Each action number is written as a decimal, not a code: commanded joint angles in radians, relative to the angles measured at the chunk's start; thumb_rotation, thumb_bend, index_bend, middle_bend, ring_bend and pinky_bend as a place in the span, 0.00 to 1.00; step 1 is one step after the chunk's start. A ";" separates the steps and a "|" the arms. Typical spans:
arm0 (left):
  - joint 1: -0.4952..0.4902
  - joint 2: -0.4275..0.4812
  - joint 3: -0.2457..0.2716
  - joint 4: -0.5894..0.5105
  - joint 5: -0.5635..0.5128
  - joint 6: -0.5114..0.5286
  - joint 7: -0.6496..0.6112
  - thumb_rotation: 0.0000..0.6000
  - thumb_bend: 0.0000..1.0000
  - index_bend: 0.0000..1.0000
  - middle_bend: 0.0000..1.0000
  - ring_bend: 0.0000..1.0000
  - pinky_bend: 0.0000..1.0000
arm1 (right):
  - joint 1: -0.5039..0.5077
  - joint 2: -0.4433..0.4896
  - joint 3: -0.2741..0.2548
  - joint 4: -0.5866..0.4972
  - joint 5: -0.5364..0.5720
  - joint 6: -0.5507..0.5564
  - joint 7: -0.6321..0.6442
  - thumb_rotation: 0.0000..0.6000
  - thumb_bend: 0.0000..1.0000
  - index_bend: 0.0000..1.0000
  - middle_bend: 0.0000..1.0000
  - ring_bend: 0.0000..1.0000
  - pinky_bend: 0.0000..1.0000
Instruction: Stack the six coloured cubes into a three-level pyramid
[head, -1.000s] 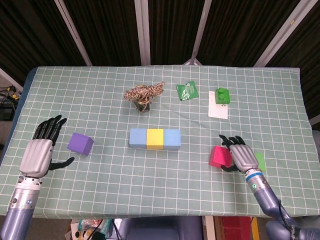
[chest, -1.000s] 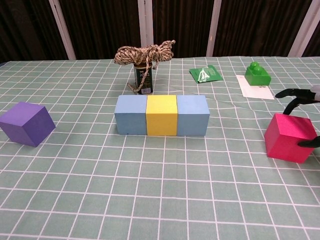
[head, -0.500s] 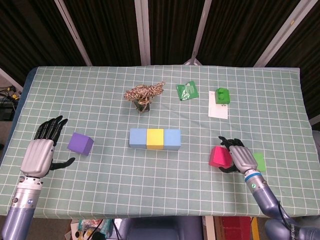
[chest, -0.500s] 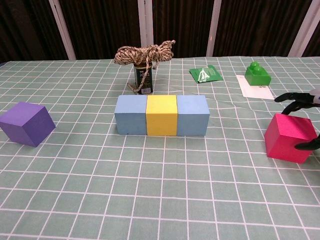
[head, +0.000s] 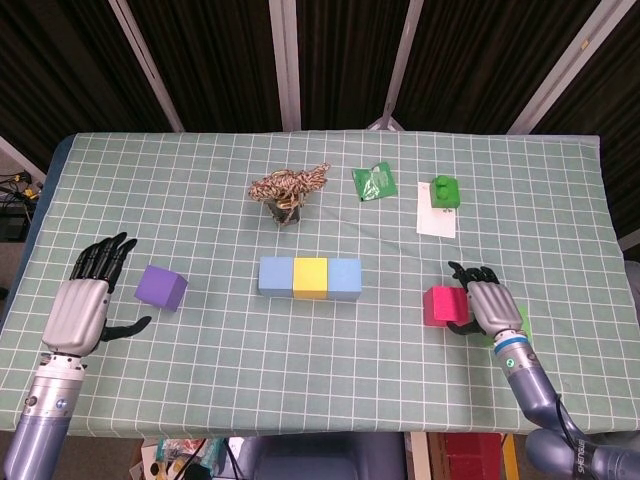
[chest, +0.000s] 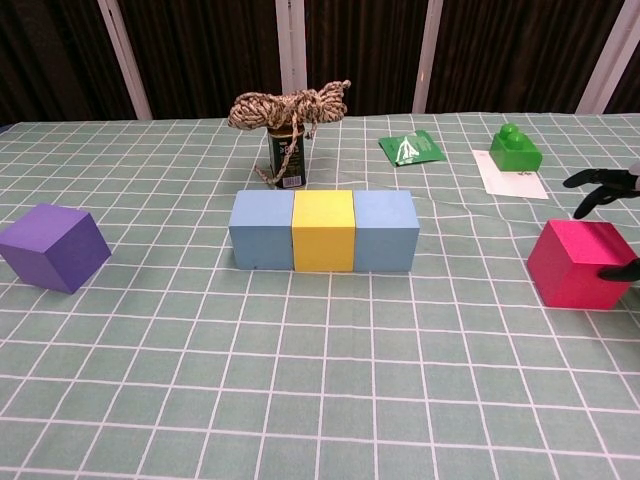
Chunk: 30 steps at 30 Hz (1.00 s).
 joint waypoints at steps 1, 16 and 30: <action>0.001 -0.001 0.000 0.000 0.000 -0.001 0.000 1.00 0.16 0.00 0.01 0.00 0.00 | 0.001 0.001 0.000 0.000 0.000 -0.002 -0.003 1.00 0.23 0.00 0.21 0.12 0.00; 0.003 -0.001 -0.002 -0.003 -0.001 -0.010 0.000 1.00 0.16 0.00 0.01 0.00 0.00 | -0.001 -0.009 -0.001 0.013 -0.068 -0.022 0.060 1.00 0.23 0.00 0.25 0.13 0.00; 0.005 -0.001 -0.003 -0.004 0.000 -0.015 0.000 1.00 0.16 0.00 0.01 0.00 0.00 | -0.009 -0.032 0.001 0.045 -0.109 -0.002 0.082 1.00 0.23 0.00 0.37 0.23 0.00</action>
